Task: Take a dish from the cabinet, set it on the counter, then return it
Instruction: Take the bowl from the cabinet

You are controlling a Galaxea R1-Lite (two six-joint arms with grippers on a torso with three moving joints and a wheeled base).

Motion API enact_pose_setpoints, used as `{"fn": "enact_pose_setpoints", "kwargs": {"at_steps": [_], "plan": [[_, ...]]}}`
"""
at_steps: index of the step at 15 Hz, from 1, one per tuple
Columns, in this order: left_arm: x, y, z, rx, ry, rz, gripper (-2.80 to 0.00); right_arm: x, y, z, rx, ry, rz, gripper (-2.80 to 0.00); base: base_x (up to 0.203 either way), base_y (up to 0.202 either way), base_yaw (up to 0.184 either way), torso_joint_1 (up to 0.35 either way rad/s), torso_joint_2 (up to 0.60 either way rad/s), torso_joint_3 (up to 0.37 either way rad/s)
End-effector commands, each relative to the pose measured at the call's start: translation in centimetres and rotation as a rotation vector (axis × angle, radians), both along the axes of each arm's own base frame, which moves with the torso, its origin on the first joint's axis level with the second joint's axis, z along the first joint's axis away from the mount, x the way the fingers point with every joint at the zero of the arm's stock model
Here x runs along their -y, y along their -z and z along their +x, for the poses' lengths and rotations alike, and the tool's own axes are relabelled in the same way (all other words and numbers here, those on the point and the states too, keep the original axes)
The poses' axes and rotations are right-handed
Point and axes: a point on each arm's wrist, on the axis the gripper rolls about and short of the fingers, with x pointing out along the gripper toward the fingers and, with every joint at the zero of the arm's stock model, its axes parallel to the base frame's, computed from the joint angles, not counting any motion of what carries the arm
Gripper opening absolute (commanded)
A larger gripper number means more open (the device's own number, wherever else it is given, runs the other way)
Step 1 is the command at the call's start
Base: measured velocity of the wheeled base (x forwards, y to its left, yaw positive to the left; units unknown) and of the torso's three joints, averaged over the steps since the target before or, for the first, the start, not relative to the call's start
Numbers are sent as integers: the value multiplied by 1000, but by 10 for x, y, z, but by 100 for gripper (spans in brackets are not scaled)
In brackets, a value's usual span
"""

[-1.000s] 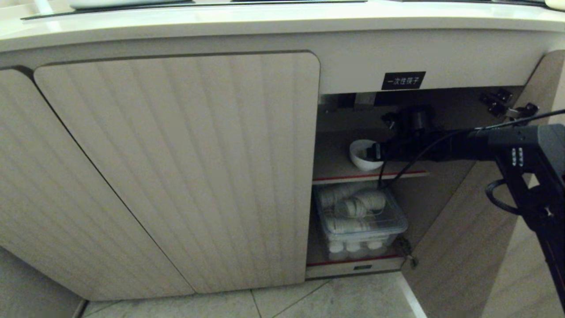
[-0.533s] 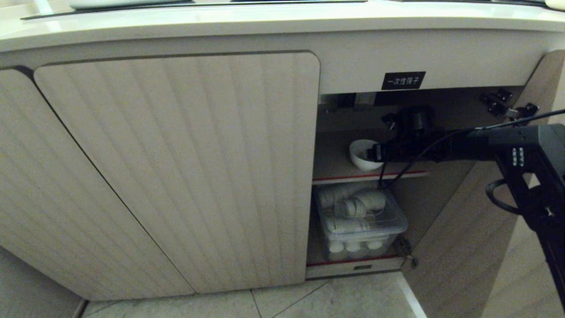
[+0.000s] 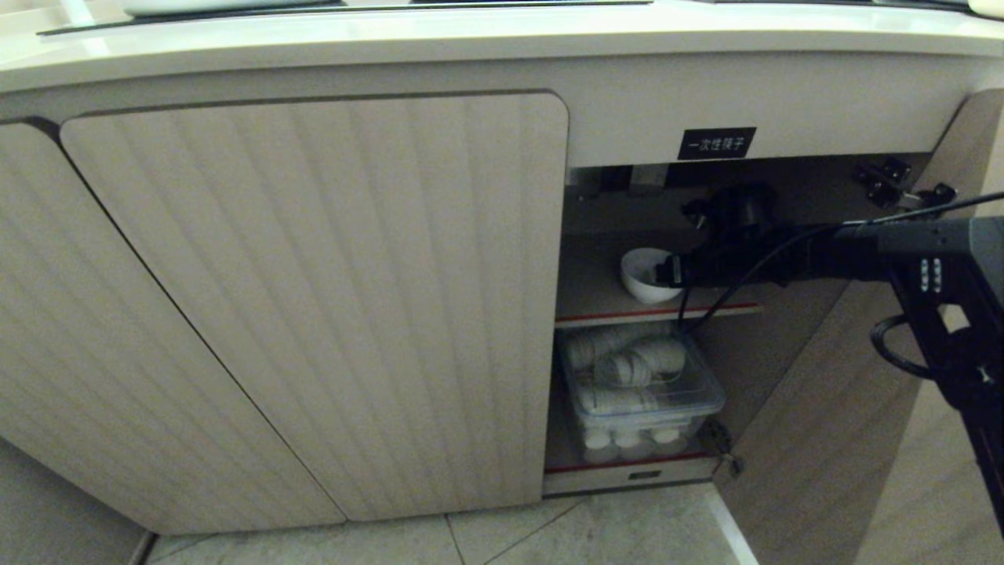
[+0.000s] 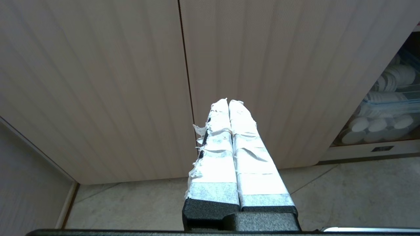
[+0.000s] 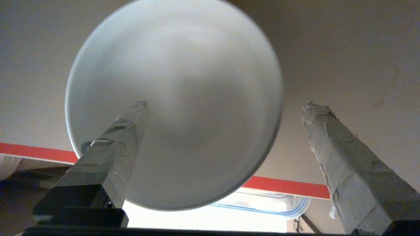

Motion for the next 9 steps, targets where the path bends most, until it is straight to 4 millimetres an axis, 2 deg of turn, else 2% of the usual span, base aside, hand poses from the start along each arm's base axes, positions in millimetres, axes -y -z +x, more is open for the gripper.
{"fn": "enact_pose_setpoints", "kwargs": {"at_steps": [1, 9], "plan": [[0, 0, 0, 0, 1, 0, -280, 0, -4, -1, 6, -1, 1, 0, 0, 0, 0, 0, 0, 0], [0, 0, 0, -1, 0, 0, -280, 5, -4, -6, -50, 6, -7, 0, 0, 0, 0, 0, 0, 0]]}}
